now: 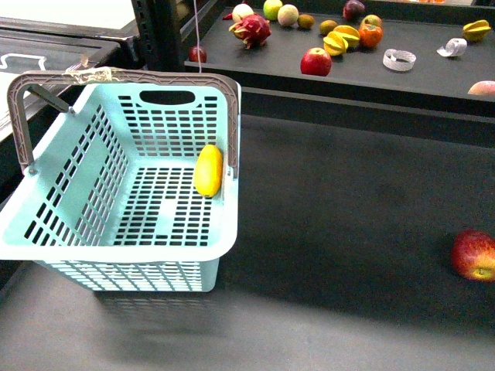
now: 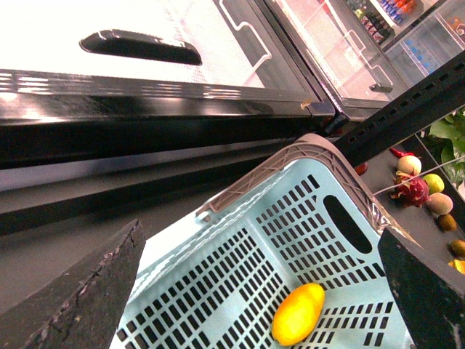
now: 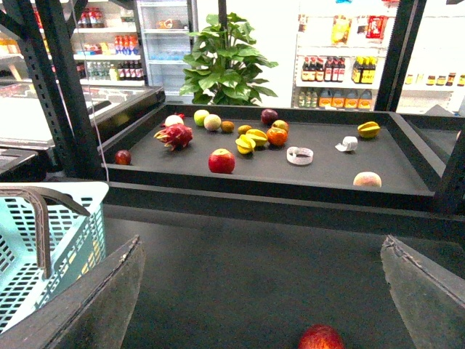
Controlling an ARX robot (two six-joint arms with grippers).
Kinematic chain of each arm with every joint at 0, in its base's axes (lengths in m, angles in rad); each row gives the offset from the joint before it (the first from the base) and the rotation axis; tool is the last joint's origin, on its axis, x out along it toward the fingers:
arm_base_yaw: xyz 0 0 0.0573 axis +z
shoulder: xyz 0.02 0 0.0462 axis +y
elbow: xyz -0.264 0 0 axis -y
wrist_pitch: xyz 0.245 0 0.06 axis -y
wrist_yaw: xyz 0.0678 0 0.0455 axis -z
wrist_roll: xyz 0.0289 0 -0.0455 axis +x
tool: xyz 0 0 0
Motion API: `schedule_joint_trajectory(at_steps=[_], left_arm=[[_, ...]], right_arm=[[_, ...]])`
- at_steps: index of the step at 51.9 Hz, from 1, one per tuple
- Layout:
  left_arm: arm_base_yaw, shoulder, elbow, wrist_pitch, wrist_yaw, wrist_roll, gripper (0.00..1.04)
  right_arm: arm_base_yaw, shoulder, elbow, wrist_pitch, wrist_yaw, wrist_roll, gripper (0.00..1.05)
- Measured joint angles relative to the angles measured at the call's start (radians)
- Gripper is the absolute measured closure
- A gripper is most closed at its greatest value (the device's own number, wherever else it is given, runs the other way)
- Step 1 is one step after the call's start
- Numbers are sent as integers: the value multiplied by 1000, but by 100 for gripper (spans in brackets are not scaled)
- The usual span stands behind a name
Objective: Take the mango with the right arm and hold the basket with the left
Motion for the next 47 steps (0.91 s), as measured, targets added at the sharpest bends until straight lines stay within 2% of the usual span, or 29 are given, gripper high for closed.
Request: schedule_joint_trajectory(at_steps=[10, 19, 22, 26, 30, 34, 38, 47], left_arm=[[10, 3, -9, 20, 21, 50, 9], [76, 40, -126, 345, 360, 336, 40], [90, 20, -147, 396, 423, 431, 49], [108, -30, -183, 430, 510, 523, 67], [150, -171, -256, 384, 673, 690, 83], [172, -347, -294, 290, 713, 795, 103], [219, -444, -307, 209, 778, 825, 103], [255, -652, -309, 31, 790, 845, 103]], right_arm=[[0, 0, 0, 0, 0, 0, 8], [0, 0, 0, 0, 1, 0, 8], [0, 0, 0, 0, 0, 0, 8], [0, 0, 0, 0, 0, 0, 8], [0, 0, 0, 0, 0, 0, 8], [0, 0, 0, -1, 2, 0, 8], [0, 0, 0, -1, 0, 0, 8], [0, 0, 0, -1, 0, 0, 8]])
